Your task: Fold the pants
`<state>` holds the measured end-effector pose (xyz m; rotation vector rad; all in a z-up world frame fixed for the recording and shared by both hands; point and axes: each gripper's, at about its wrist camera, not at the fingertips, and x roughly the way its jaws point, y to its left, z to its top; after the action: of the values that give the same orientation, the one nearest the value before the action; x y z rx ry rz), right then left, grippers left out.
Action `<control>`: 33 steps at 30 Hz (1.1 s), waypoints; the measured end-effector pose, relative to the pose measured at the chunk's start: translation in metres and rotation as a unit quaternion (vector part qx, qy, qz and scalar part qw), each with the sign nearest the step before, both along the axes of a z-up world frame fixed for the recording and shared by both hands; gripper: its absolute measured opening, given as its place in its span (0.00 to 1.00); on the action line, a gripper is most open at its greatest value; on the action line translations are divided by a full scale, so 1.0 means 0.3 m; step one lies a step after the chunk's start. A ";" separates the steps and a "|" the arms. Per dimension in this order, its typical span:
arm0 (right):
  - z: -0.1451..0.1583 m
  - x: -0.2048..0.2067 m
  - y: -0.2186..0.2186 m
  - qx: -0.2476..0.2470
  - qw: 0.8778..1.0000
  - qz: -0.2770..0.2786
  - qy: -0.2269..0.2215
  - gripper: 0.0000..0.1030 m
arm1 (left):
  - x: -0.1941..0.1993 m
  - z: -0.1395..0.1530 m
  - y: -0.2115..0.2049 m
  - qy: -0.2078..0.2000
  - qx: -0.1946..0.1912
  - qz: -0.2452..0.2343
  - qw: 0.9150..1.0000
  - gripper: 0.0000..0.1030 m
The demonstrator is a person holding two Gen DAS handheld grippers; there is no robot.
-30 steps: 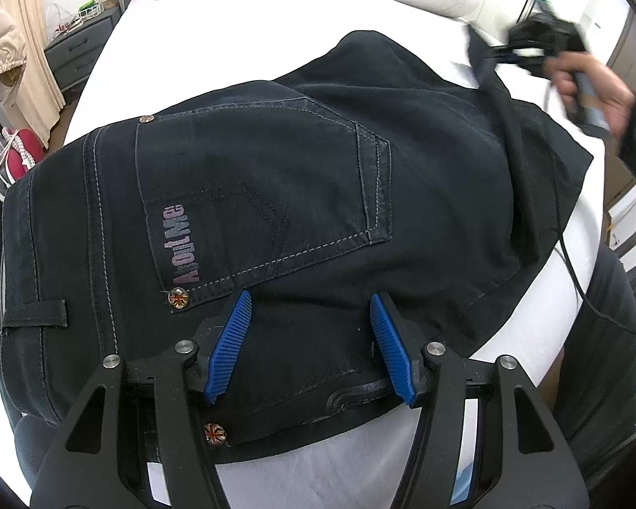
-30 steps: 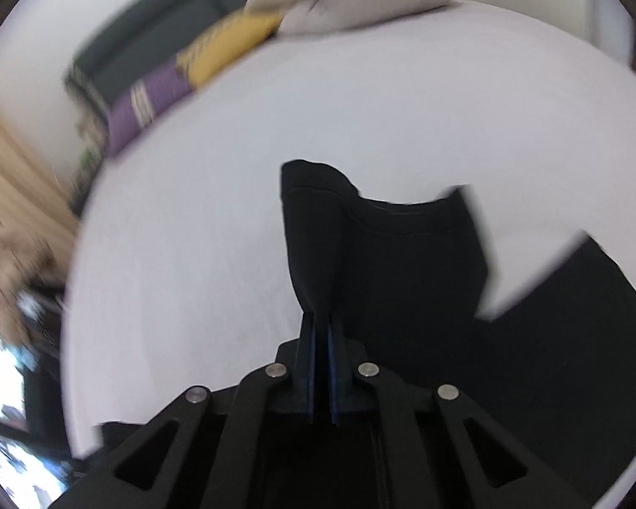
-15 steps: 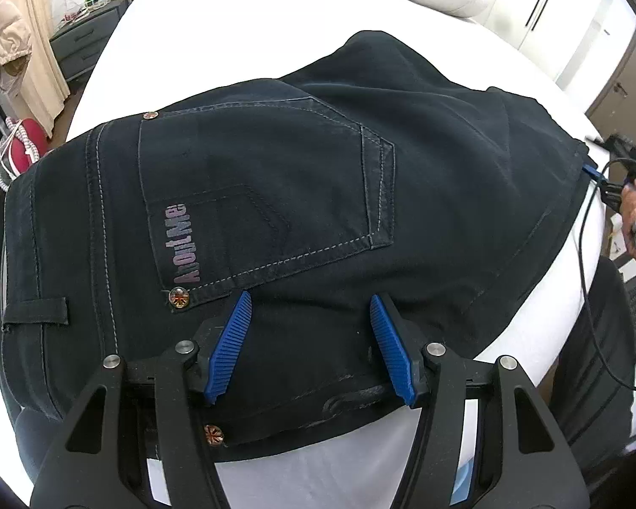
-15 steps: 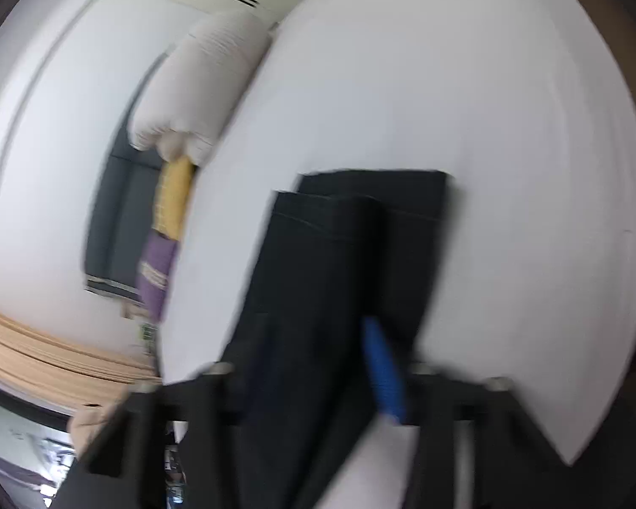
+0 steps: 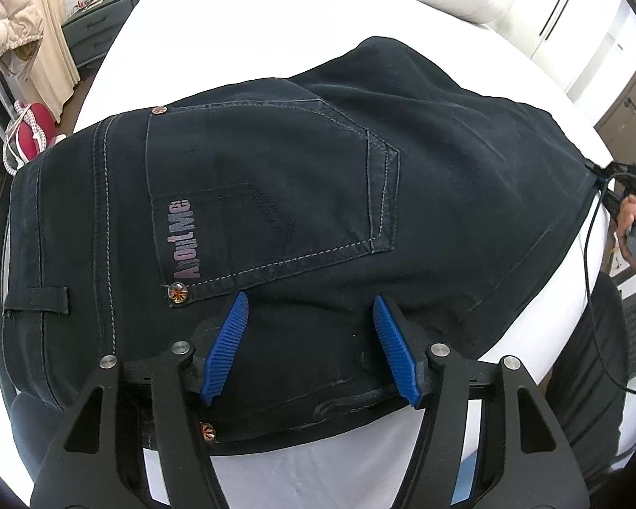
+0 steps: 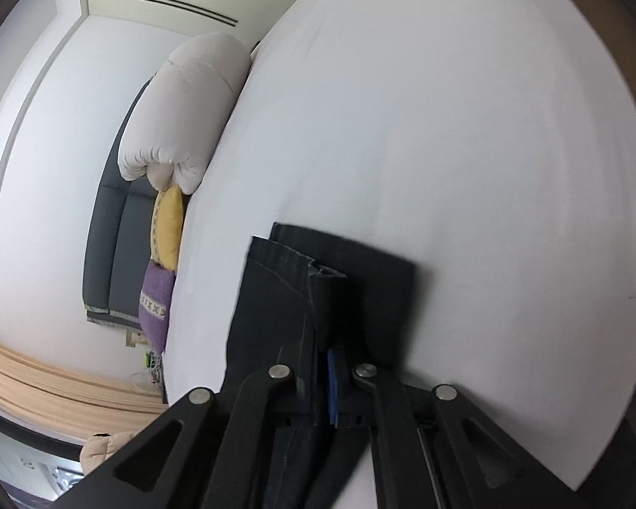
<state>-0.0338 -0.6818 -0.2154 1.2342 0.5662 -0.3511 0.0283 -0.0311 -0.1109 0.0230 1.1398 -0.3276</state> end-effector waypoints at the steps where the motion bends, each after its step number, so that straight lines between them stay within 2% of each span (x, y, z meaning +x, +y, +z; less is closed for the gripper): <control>1: 0.001 -0.010 -0.001 -0.005 1.000 -0.001 0.002 0.04 | 0.000 0.000 -0.003 0.000 0.001 0.000 1.000 0.60; 13: 0.032 -0.058 -0.012 -0.016 1.000 -0.018 0.017 0.04 | -0.006 0.000 -0.005 0.000 0.002 -0.006 1.000 0.60; 18: -0.025 -0.036 -0.040 -0.004 1.000 -0.006 0.027 0.02 | -0.009 -0.002 -0.001 -0.001 0.002 -0.012 1.000 0.60; 24: -0.025 -0.052 -0.038 0.001 0.999 -0.025 0.022 0.02 | -0.033 0.014 0.039 -0.002 -0.007 -0.004 1.000 0.60; 27: -0.024 -0.045 -0.038 -0.016 1.000 0.000 0.022 0.01 | -0.056 0.017 0.049 -0.009 -0.010 -0.002 1.000 0.60; 29: -0.013 -0.067 -0.047 -0.003 1.000 0.012 0.023 0.06 | -0.065 0.015 0.050 -0.014 -0.015 0.004 1.000 0.61; 30: 0.014 -0.088 -0.044 -0.009 0.999 0.013 0.028 0.14 | -0.069 0.015 0.052 -0.016 -0.016 0.007 1.000 0.61; 31: 0.056 -0.111 -0.028 -0.035 0.998 0.013 0.042 0.31 | -0.072 0.014 0.053 -0.017 -0.017 0.008 1.000 0.61; 32: 0.101 -0.133 -0.003 -0.067 0.996 0.017 0.058 0.34 | -0.078 0.013 0.053 -0.019 -0.018 0.009 1.000 0.61; 33: 0.144 -0.156 0.035 -0.087 0.994 0.033 0.054 0.35 | -0.083 0.013 0.057 -0.021 -0.021 0.009 1.000 0.61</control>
<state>-0.0806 -0.6714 -0.1721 1.0310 0.6539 -0.4044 0.0034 -0.0140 -0.1071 -0.0181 1.0913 -0.3334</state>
